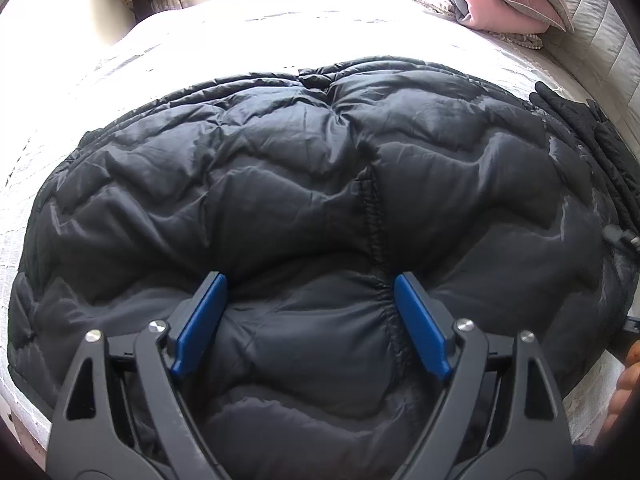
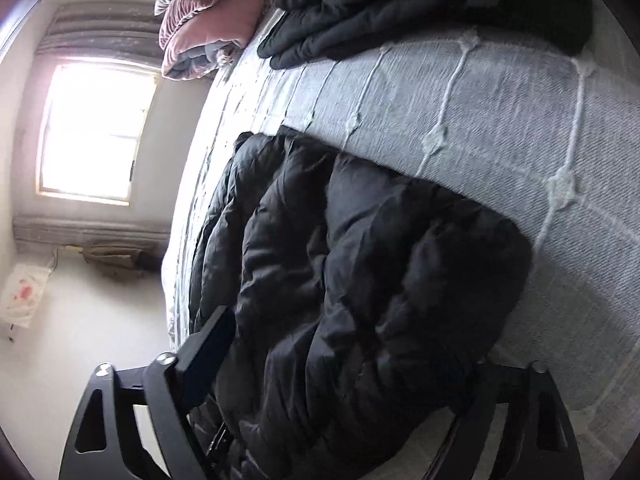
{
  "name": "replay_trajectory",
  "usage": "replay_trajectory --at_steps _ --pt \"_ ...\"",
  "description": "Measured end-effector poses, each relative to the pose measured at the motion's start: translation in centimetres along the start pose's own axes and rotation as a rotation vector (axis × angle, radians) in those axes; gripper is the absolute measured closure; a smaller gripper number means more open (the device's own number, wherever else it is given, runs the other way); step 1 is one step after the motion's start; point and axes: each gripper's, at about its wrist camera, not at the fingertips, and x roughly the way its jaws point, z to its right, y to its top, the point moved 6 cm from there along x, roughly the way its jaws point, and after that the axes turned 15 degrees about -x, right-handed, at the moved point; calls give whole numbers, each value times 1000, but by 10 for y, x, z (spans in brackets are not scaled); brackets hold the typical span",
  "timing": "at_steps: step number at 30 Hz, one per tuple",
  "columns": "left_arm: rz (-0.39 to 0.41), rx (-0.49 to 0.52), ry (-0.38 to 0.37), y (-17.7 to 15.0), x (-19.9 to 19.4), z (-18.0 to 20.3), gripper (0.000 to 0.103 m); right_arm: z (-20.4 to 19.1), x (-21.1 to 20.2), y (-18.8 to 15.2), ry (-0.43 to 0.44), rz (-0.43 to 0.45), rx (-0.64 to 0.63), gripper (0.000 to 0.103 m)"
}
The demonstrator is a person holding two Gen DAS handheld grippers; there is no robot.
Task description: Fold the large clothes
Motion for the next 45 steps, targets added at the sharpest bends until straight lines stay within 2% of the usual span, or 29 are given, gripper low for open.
replay_trajectory --at_steps 1,2,3,5,7,8,13,15,19,24,28,31,33,35,37,39,42,45 --pt "-1 -2 -5 0 0 -1 18 -3 7 -2 11 -10 5 42" --pt "-2 -4 -9 0 -1 -1 18 -4 10 -4 25 -20 12 60" --pt "-3 -6 -12 0 -1 -2 18 -4 10 -4 31 -15 7 72" --pt "-3 -7 -26 -1 -2 -2 18 -13 0 3 38 24 -52 82" --pt "-4 -2 -41 -1 -3 0 18 -29 -11 7 20 74 -134 87" --pt "-3 4 -47 -1 -5 1 18 -39 -17 8 -16 106 -194 88" --pt "39 1 -84 3 -25 -5 18 -66 -34 14 -134 210 -359 90" --pt "52 5 -82 5 -27 -6 18 -69 -42 19 -170 247 -382 91" --pt "17 40 -110 -3 -23 4 18 -72 -70 24 -240 351 -412 91" --pt "66 88 -131 -3 -36 12 18 -98 -96 26 -307 478 -546 91" --pt "-7 127 -206 -16 -28 29 18 -105 -103 20 -283 499 -584 91" --pt "-1 224 -198 -28 -27 47 18 -117 -103 18 -243 520 -639 91" --pt "9 249 -172 -33 -20 55 18 -131 -105 13 -201 542 -687 91" --pt "9 267 -183 -35 -18 61 18 -144 -107 6 -173 558 -742 91" --pt "-4 256 -211 -31 -18 62 18 -155 -103 1 -190 565 -795 91" --pt "-1 182 -243 -19 -24 49 21 -160 -103 -4 -232 579 -821 91" --pt "56 72 -289 5 -45 12 22 -160 -102 -2 -268 585 -822 91" --pt "85 -40 -296 30 -55 -30 22 -155 -100 5 -310 579 -805 91"
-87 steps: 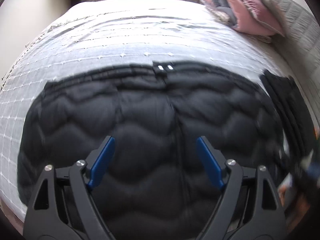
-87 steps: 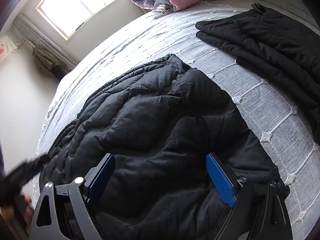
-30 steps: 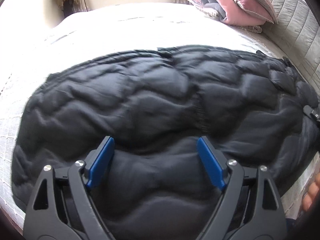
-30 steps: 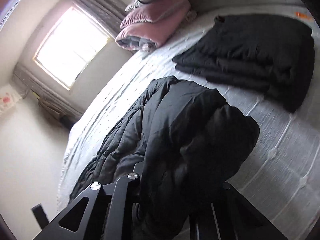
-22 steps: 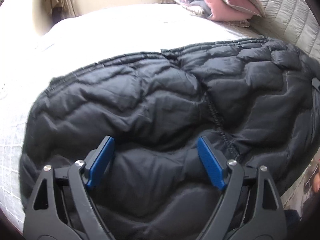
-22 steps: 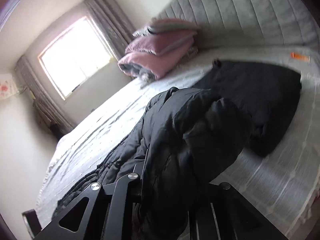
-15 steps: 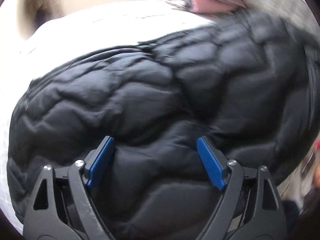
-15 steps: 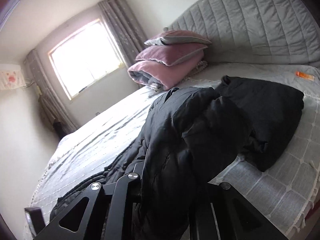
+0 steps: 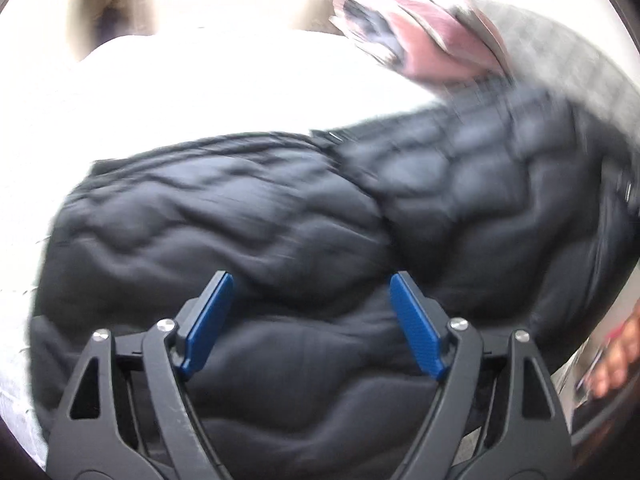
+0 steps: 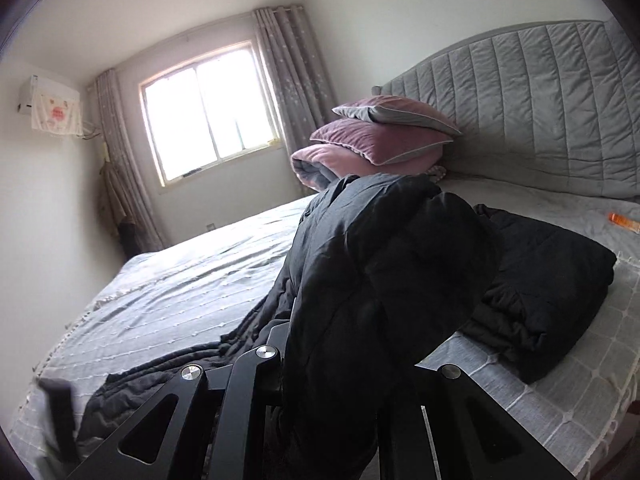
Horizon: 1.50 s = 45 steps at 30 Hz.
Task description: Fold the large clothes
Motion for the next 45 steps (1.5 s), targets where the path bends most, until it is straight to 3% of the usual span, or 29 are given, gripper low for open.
replay_trajectory --at_steps 3,7,13,16,18,20,23,25,28,29,30,32,37,40,42,43,45 --pt "25 -120 41 19 -13 -50 22 0 3 -1 -41 -23 -18 91" --pt "68 -204 100 25 -35 -106 22 -14 -5 7 -76 -11 -69 91" --pt "151 -389 146 17 -80 -200 22 -103 -39 28 -54 131 -291 91" --pt "132 -476 136 15 -79 -220 22 -175 -53 21 41 199 -486 91" --pt "112 -533 99 10 -77 -235 22 -224 -58 3 152 210 -595 90" --pt "96 -575 68 6 -78 -247 22 -268 -59 -24 269 186 -704 90" --pt "96 -601 48 4 -84 -255 22 -322 -48 -82 439 65 -859 88" --pt "97 -608 43 3 -84 -259 22 -341 -39 -117 503 -12 -934 83" --pt "62 -619 -10 3 -80 -260 22 -349 -42 -135 519 -17 -1021 67" --pt "53 -624 -28 2 -78 -258 22 -349 -45 -136 548 -22 -1036 53" --pt "42 -628 -48 2 -75 -256 22 -347 -48 -134 608 -40 -1029 42" --pt "31 -624 -75 2 -75 -249 22 -339 -58 -126 726 -81 -961 38" --pt "54 -567 -84 9 -80 -231 22 -302 -81 -77 950 -100 -700 37" --pt "83 -503 -40 13 -82 -220 22 -263 -79 -39 1016 -70 -492 37" --pt "109 -453 -6 16 -84 -210 22 -234 -58 -19 950 -86 -359 37" --pt "121 -434 7 17 -86 -205 22 -221 -39 -17 849 -120 -335 37" --pt "135 -405 13 20 -88 -195 22 -221 -17 -25 734 -203 -334 43"
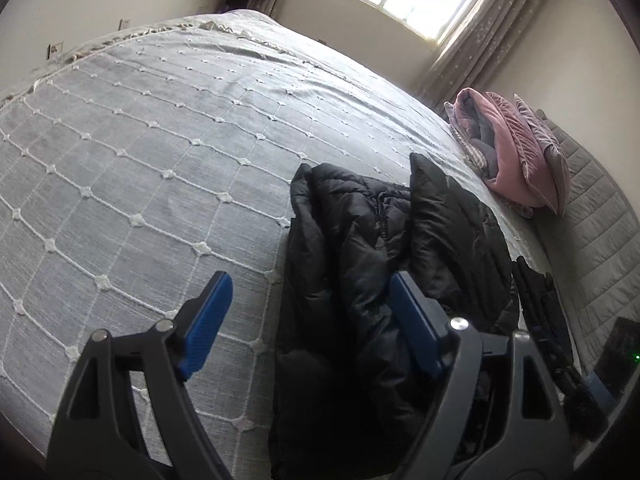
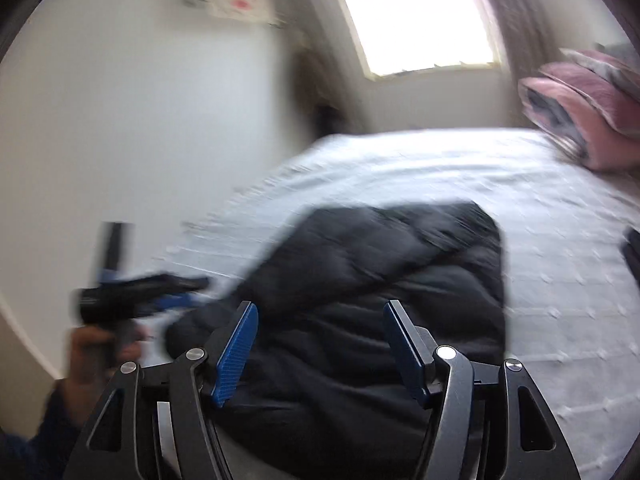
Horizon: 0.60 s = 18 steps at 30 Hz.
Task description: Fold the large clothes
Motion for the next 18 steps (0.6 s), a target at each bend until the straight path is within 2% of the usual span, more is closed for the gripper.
replay_trajectory --at_steps 2,3,6,8,10,12,18 --pt "17 16 5 0 -3 6 22 13 23 -19 -7 -87 50 53" --pt "28 22 5 1 -6 9 22 10 38 -27 2 -130 50 54" --pt "98 42 42 12 -18 18 22 -18 59 -34 -21 -172 -68 54" --pt "155 60 70 21 -28 28 22 -35 66 -39 0 -191 -130 54" --pt "202 74 63 28 -37 44 22 -51 74 -47 3 -231 -215 53" --pt "194 99 51 26 -34 61 21 -64 82 -58 -13 -270 -271 53" --pt "104 206 87 0 17 95 21 -67 102 -67 -22 -311 -274 53"
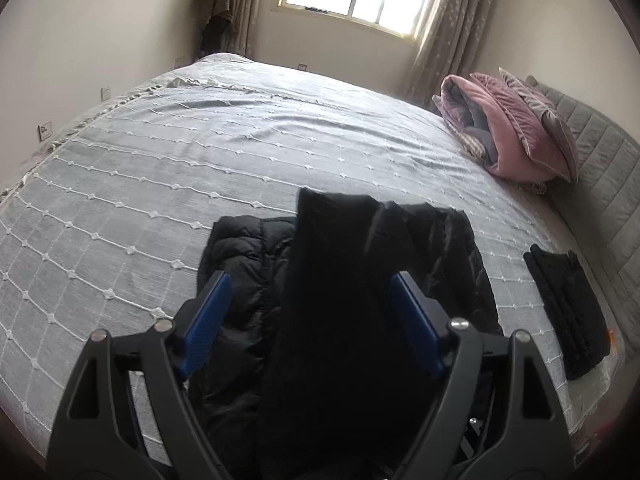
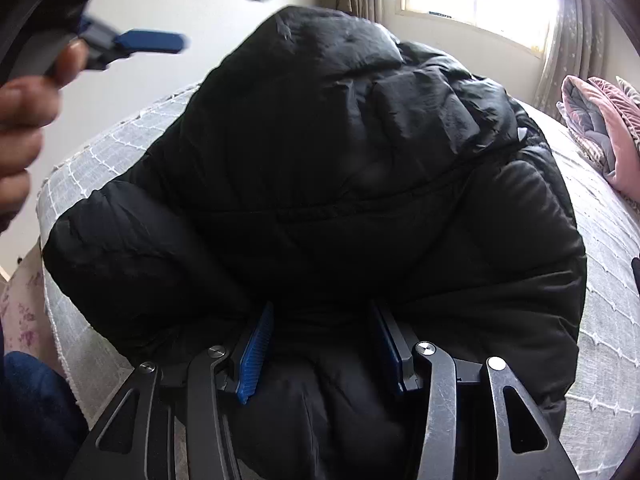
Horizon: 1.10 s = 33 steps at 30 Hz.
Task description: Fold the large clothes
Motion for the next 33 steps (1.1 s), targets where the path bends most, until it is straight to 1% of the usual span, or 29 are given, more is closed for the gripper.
replay_trajectory --at_steps 2,3,4,5,6,7,8,9,10,12,14,15,17,18,19,20,21,22,23,24,25,27,29,33 --pt "21 44 38 -5 9 7 21 1 7 2 -4 -6 -8 53" --pt "37 84 101 -8 19 6 21 1 8 3 -5 -7 -10 53" --pt "31 110 167 -11 30 2 21 1 7 4 0 -3 -3 53" --pt "7 109 207 -13 42 -5 19 5 7 0 8 1 5 52" --pt "-27 80 218 -15 53 -16 16 7 4 1 26 10 20 52" --pt "-49 31 202 -16 59 -27 16 9 -1 1 49 15 32 52" --pt "-50 5 193 -15 61 -32 16 16 -6 3 67 18 38 52" --pt "-45 6 195 -15 62 -36 16 22 -11 6 93 23 47 53" --pt "-28 39 214 -16 61 -37 15 28 -17 8 110 31 65 53" --pt "5 83 240 -18 60 -37 12 52 -38 15 117 92 140 53" --pt "-4 85 233 -19 63 -41 12 86 -56 22 126 162 236 53" --pt "-19 66 216 -18 64 -44 12 103 -60 24 123 172 277 53" --pt "-53 18 180 -17 68 -49 12 142 -55 31 64 141 329 53" --pt "-64 4 169 -18 69 -50 12 155 -49 36 55 122 341 53" --pt "-74 -13 159 -17 71 -53 12 163 -44 42 68 108 353 53" --pt "-76 -19 157 -18 73 -55 11 176 -33 51 111 96 375 54" --pt "-78 -20 158 -18 74 -56 10 187 -22 55 136 82 390 55" --pt "-80 -18 158 -18 76 -56 10 198 -7 65 133 43 393 55" --pt "-80 -15 158 -19 77 -57 10 188 2 56 115 18 385 55" --pt "-82 -16 160 -20 78 -59 10 196 18 65 107 -13 368 55" --pt "-85 -19 160 -20 79 -60 10 205 34 72 119 -37 361 55" --pt "-99 -33 154 -21 82 -62 10 212 65 76 163 -99 376 55" --pt "-106 -41 154 -20 85 -64 10 208 87 73 159 -155 367 55" --pt "-122 -60 153 -21 92 -66 9 193 107 62 111 -201 328 55"
